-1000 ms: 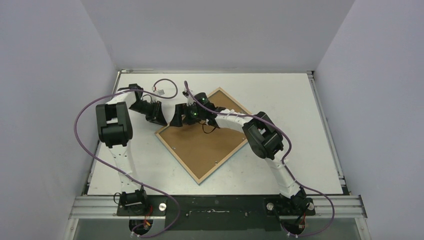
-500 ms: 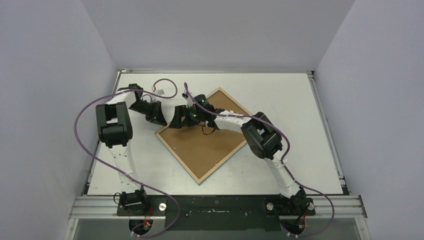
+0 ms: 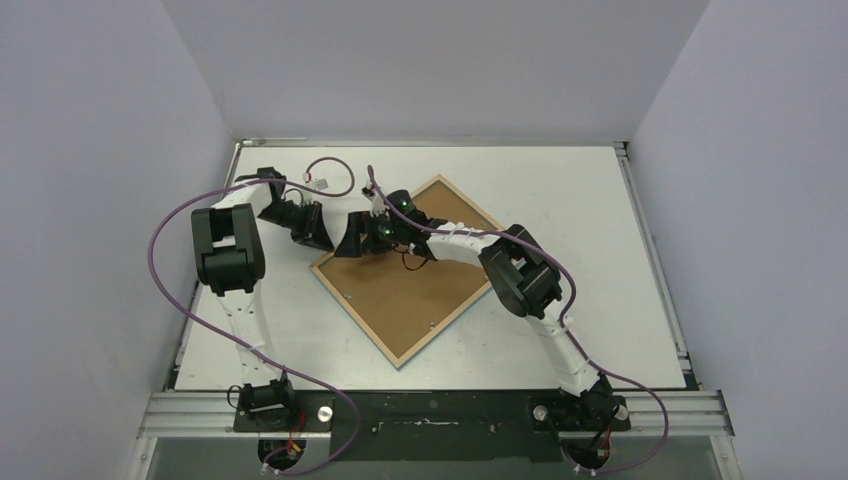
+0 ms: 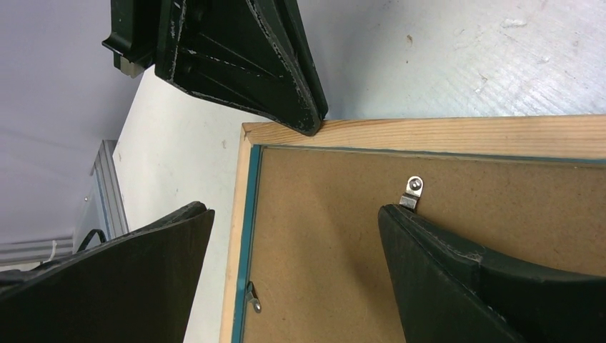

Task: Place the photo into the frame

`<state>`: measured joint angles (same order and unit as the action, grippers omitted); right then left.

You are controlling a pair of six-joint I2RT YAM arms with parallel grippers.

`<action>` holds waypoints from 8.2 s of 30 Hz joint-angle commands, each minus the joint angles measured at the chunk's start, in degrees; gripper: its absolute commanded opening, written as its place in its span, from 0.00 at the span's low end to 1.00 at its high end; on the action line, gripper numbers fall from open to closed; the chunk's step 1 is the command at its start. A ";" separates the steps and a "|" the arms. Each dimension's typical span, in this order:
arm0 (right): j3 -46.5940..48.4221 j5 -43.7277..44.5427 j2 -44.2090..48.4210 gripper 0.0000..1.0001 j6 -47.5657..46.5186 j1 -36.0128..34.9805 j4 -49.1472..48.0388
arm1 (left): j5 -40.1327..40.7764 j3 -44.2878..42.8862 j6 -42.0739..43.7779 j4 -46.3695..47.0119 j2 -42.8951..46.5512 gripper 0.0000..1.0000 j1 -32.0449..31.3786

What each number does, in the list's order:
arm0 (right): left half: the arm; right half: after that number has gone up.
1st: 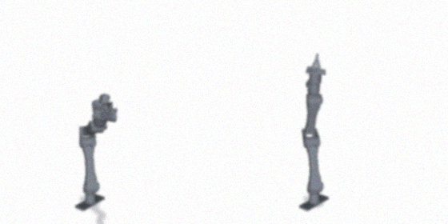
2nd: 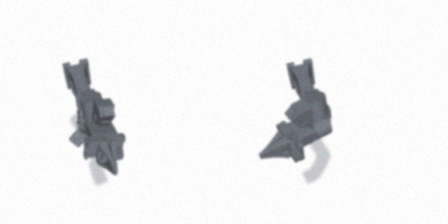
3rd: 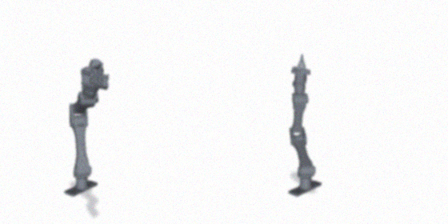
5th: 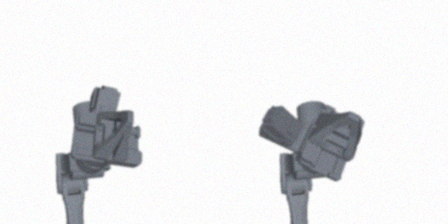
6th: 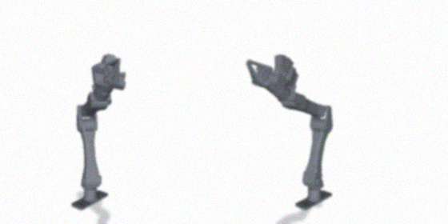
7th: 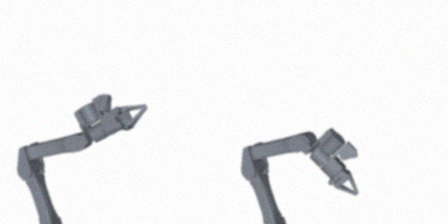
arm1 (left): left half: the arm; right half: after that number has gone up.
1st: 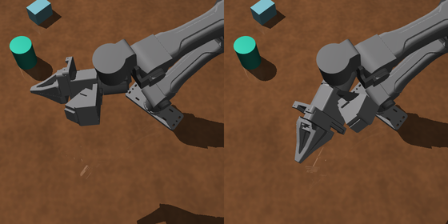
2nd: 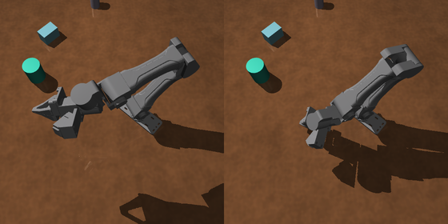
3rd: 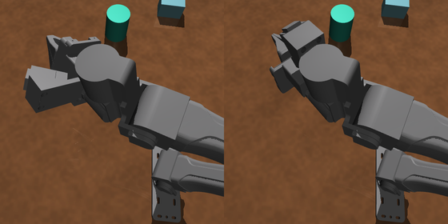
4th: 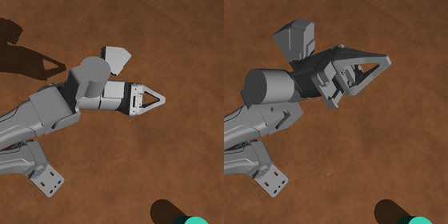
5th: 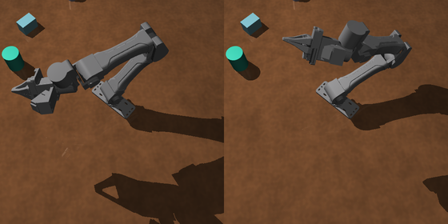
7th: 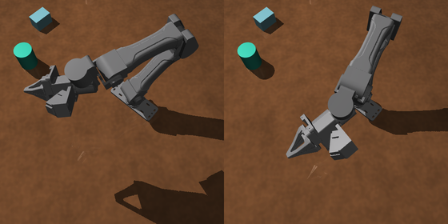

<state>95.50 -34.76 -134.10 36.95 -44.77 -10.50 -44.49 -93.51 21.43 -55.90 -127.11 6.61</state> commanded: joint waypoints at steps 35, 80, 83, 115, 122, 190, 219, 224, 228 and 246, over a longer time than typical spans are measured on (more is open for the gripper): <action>-1.61 -1.60 0.26 0.91 1.46 2.30 -5.84 | -0.42 -0.39 -1.21 1.58 1.25 0.05 -0.66; 0.83 2.82 -3.09 0.92 4.43 0.56 -7.73 | -2.09 1.92 -1.72 2.14 1.42 0.02 -0.79; 0.59 3.57 -3.11 0.91 4.54 0.48 -7.70 | -2.01 2.36 -1.74 2.36 1.51 0.03 -0.75; -15.94 6.61 19.12 0.99 2.80 9.13 -6.21 | -2.01 -5.46 -7.67 3.81 3.07 0.33 -2.96; -24.80 9.66 25.26 0.99 2.47 14.62 -6.20 | -1.95 -15.54 -12.80 7.49 -4.03 0.36 -9.05; -7.28 -1.73 4.32 0.96 -4.43 17.15 -4.43 | 0.81 -24.65 -19.81 12.25 -14.38 0.20 -14.87; -6.73 2.66 2.44 0.96 2.67 15.53 -9.19 | -0.93 -18.19 -20.60 14.39 -12.06 0.20 -15.14; -7.60 5.16 2.51 0.96 3.83 14.79 -10.41 | -1.02 -17.54 -20.63 14.50 -12.02 0.19 -15.14; -7.64 6.28 2.40 0.96 3.93 14.77 -10.64 | -1.10 -17.22 -20.64 14.67 -11.78 0.19 -15.14; -16.75 0.31 16.77 0.98 2.00 18.18 -14.22 | -1.74 -13.37 -22.88 15.20 -10.67 0.06 -14.46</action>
<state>84.84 -33.26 -129.56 39.51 -28.93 -21.10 -48.07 -110.65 -1.19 -38.79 -139.15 -7.84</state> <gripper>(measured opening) 0.981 0.081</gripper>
